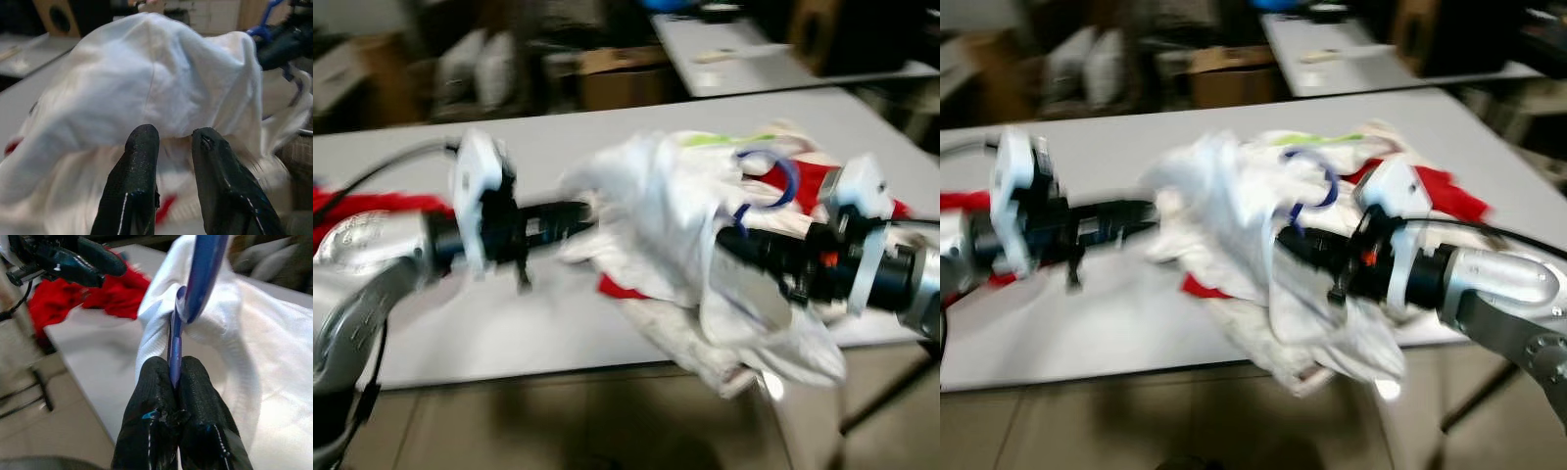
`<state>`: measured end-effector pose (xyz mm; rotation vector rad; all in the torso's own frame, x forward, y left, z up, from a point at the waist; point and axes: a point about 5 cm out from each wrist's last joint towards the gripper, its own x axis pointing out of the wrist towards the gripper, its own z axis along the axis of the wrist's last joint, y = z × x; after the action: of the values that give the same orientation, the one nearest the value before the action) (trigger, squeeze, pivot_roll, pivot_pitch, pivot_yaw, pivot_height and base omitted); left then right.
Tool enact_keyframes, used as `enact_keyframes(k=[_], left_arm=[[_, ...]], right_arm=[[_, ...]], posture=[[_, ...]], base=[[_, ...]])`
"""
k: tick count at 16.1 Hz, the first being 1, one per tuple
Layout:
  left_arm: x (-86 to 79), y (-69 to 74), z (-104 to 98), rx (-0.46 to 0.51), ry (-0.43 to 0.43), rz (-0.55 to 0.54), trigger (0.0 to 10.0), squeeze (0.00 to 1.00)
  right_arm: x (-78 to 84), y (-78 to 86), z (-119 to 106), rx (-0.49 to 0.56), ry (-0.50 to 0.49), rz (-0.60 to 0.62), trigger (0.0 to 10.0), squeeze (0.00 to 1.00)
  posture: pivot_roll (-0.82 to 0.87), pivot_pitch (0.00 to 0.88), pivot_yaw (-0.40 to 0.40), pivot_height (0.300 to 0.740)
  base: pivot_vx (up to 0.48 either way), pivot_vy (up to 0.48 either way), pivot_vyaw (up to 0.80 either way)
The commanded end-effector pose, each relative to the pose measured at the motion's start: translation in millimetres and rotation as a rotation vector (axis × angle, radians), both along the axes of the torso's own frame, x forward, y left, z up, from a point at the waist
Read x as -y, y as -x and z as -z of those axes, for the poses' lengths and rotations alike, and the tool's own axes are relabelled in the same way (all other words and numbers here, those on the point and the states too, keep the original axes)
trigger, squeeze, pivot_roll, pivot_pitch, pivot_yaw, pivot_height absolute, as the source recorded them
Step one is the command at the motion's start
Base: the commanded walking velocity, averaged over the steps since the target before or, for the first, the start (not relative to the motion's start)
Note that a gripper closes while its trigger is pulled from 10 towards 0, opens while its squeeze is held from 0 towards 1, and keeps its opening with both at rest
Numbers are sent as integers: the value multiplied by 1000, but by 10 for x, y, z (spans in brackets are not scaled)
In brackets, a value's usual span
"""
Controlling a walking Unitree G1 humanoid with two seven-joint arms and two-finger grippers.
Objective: Hang hanger
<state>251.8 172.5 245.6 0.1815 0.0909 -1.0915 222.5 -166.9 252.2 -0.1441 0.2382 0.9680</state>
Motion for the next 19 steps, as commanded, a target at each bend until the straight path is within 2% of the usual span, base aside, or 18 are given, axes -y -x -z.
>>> enact_keyframes(k=[1, 3, 7, 11, 15, 19], left_arm=[[21, 71, -21, -7, -19, 32, 10000, 0], [94, 230, -53, -30, 8, 108, 10000, 0], [15, 280, -152, -5, 18, 89, 10000, 0], [-81, 273, -247, 18, 41, 18, 10000, 0], [-83, 309, -120, -34, -13, -2, 10000, 0], [-37, 341, -39, -64, -14, 6, 10000, 0]], right_arm=[[-23, 17, 40, -13, 27, -28, 10000, 0], [-100, 9, 62, -6, 13, -74, 10000, 0], [-146, 9, 77, -5, 22, -133, 10000, 0], [-225, 40, 124, -16, 21, -218, 10000, 0], [-276, 27, 220, -28, 28, -227, 10000, 0], [-353, 61, 352, -69, 6, -224, 10000, 0]], posture=[[11, 0, 89, 740], [27, 0, 77, 740], [47, 0, 54, 740], [63, 0, 40, 740], [60, 0, 41, 740], [60, 0, 42, 740]], base=[[0, 0, 800], [0, 0, 800], [0, 0, 800], [0, 0, 800], [0, 0, 800], [0, 0, 800]])
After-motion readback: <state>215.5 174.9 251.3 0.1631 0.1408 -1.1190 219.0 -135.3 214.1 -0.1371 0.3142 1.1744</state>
